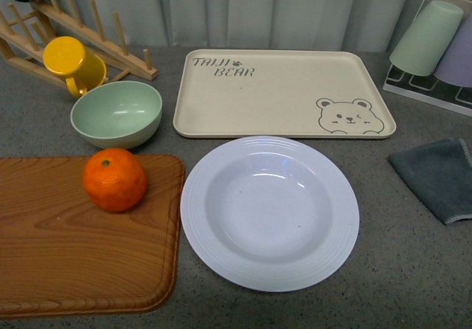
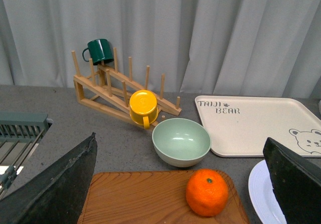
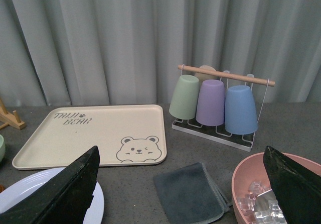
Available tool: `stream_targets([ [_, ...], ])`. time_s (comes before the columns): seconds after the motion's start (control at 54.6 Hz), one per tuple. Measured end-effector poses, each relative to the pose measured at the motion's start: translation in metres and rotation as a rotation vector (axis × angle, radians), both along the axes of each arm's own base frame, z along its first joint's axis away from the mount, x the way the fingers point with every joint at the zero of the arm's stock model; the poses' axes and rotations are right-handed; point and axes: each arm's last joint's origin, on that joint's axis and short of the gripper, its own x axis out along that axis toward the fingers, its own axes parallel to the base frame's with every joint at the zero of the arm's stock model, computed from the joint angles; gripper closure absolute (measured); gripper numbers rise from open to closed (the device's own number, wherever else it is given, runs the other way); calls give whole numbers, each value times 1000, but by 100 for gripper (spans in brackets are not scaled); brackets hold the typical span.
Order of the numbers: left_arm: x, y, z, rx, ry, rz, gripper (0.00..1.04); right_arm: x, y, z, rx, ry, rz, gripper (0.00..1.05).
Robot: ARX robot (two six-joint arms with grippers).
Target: Place orange and plate with both arms
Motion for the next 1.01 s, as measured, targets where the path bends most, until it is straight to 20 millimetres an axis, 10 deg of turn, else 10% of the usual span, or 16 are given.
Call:
stream_targets([
  [1.008, 0, 0, 0, 0, 0, 0, 6, 0, 0, 0, 0, 0, 0, 9],
])
